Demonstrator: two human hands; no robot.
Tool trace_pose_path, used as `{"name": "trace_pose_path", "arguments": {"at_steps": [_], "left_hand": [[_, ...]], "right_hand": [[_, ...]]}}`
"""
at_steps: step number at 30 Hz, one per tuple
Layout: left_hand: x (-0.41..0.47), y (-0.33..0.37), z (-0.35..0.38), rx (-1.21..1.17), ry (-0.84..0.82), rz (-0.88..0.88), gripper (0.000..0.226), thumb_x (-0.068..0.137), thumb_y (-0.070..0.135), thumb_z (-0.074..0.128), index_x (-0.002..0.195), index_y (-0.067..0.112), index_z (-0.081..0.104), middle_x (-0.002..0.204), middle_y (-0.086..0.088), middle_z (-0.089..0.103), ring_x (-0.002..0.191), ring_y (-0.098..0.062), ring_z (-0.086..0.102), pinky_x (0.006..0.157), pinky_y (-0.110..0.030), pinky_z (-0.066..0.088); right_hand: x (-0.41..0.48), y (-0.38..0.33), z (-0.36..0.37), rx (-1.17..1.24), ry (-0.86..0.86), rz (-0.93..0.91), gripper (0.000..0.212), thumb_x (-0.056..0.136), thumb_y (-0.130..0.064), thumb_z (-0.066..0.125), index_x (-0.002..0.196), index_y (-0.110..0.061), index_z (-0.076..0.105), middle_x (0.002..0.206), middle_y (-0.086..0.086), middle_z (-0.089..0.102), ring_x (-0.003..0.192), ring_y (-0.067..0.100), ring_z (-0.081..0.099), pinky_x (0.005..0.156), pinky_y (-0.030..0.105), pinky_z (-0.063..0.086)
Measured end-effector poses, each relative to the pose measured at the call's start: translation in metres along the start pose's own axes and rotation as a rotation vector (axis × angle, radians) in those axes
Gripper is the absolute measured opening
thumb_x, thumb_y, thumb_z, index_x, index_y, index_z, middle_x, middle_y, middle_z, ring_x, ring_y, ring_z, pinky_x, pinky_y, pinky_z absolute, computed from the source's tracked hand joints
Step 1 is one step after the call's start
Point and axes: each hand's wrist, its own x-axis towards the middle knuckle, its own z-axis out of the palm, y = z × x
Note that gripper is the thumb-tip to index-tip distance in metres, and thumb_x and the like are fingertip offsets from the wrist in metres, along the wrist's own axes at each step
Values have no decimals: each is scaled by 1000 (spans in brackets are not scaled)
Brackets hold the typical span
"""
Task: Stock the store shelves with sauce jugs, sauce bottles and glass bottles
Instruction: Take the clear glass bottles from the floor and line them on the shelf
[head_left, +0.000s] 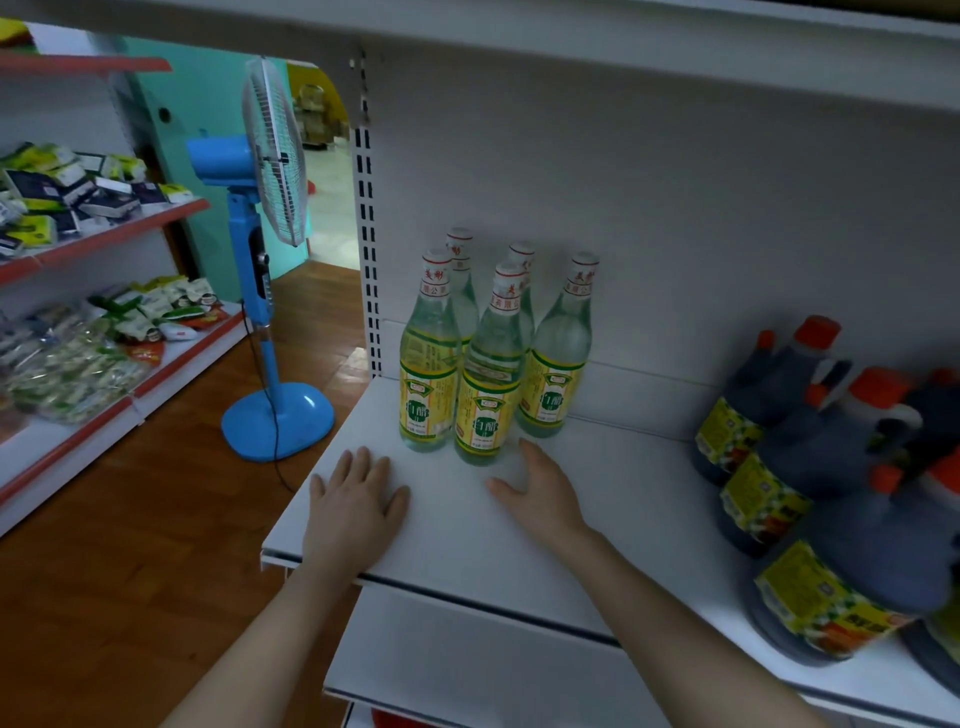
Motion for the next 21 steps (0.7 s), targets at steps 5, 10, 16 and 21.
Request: {"name": "trace_pose_path", "arguments": {"at_steps": [5,10,16,21], "left_hand": [[-2,4,-3,19,-2,-19,55,95,48,30,142,19,31,154,-6,21,143,-25,13,113,-51,13],[-7,12,-9,75,-25,-84,79,80,63,9,139,18,35,150,-7,27,141,-25,18,111,-50,18],[-42,54,-14,33,68,-312,50,98,39,28,141,13,31,153,-12,21,143,-27,13,113,-51,14],[-133,88,-9,-50,233,-402,52,97,38,36,143,12,32,153,-12,25,142,-27,18,113,-50,16]], "right_hand": [[-10,13,-16,-68,-56,-48,68,89,-37,57,143,-9,27,152,6,28,139,17,26,110,21,18],[-25,32,-34,-89,-118,-145,66,90,-37,55,143,-11,28,152,3,27,140,15,25,110,20,17],[-50,56,-63,-86,-220,-288,65,90,-37,55,143,-12,28,152,2,27,139,14,26,109,19,18],[-83,46,-59,-33,-292,-466,65,88,-35,59,141,-10,33,149,5,33,137,16,31,108,20,21]]}}
